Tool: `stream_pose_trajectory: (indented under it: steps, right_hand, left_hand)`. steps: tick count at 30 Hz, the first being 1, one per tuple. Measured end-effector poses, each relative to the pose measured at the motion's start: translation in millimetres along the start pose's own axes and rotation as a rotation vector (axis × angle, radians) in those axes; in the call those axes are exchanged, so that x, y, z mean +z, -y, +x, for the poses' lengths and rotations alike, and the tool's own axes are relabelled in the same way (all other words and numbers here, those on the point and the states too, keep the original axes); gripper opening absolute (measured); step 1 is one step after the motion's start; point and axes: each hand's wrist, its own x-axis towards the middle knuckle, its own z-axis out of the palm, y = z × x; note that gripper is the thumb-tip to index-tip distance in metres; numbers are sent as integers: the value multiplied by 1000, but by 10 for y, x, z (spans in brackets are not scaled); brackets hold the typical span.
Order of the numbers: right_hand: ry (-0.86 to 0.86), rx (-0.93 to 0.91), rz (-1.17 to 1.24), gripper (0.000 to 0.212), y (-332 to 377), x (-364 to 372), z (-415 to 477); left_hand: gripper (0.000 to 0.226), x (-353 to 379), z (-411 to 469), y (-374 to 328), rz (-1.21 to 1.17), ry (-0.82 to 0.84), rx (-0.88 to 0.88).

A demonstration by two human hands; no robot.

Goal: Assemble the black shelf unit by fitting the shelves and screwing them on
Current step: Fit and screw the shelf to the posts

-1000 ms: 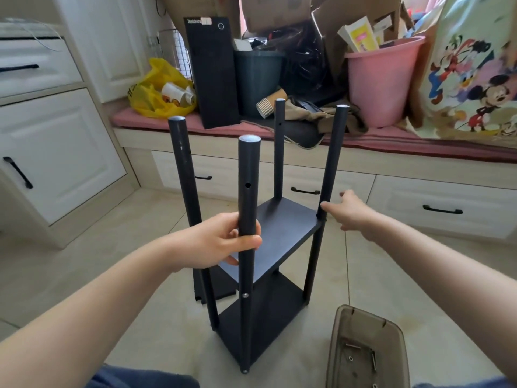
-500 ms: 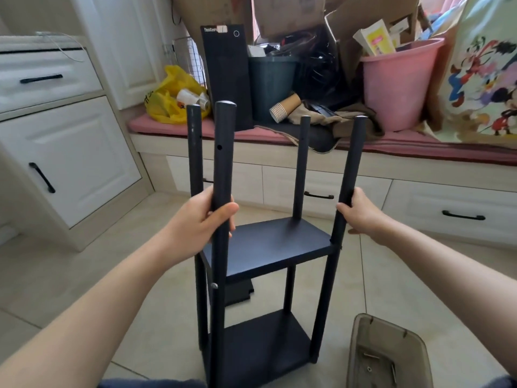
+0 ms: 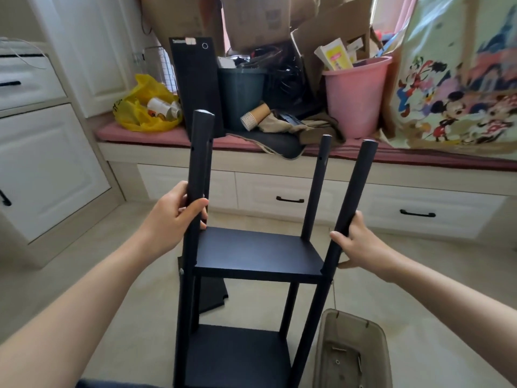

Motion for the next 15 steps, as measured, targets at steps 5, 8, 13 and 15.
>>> stream_pose_trajectory:
  steps: [5, 8, 13, 15]
  right_hand:
    - [-30, -32, -27, 25, -89, -194, -189]
    - [-69, -44, -18, 23, -155, -295, -195]
    - [-155, -89, -67, 22, -259, -420, -150]
    - [-176, -116, -86, 21, -305, -421, -127]
  left_hand:
    - [4, 173, 73, -58, -11, 32, -42]
    - [5, 295, 106, -57, -49, 51, -56]
    - [4, 448, 128, -13, -43, 87, -60]
    - [4, 478, 131, 24, -29, 79, -70]
